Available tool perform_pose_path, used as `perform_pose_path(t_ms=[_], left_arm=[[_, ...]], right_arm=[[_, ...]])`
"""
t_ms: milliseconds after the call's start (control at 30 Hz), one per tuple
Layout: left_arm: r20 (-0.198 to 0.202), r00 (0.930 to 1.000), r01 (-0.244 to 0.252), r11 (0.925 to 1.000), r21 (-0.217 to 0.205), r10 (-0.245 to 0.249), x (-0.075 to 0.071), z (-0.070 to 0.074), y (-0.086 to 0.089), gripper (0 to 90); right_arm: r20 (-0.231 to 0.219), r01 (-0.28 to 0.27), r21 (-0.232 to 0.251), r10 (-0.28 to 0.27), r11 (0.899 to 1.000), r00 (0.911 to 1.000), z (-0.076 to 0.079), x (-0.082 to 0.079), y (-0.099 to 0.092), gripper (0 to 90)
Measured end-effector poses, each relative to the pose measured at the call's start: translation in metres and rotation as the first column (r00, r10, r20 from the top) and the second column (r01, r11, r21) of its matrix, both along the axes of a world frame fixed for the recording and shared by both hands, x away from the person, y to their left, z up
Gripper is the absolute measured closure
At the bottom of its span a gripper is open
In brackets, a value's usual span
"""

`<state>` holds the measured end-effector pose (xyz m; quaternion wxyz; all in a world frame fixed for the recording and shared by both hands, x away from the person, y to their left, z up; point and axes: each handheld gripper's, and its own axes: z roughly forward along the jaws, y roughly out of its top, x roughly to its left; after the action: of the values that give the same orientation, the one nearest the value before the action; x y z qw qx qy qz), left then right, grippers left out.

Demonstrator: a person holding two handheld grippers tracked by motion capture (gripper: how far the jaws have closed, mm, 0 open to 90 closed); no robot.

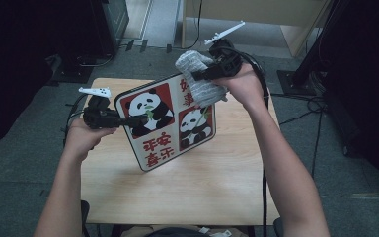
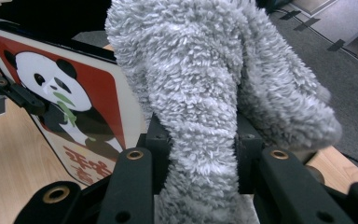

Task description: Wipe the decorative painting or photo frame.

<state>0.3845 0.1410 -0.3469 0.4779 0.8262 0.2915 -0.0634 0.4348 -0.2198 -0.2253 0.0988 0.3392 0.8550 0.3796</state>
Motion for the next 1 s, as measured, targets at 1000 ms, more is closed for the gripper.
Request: perform_pose_path(t_ms=[1000], left_arm=[[0.013,0.9997,0.019,0.9998,-0.005,-0.019,0.001,-0.001,0.001,78.8]], right_arm=[[-0.028,-0.028,-0.011,0.028,1.0,0.9992,-0.035,-0.004,0.005,68.0]])
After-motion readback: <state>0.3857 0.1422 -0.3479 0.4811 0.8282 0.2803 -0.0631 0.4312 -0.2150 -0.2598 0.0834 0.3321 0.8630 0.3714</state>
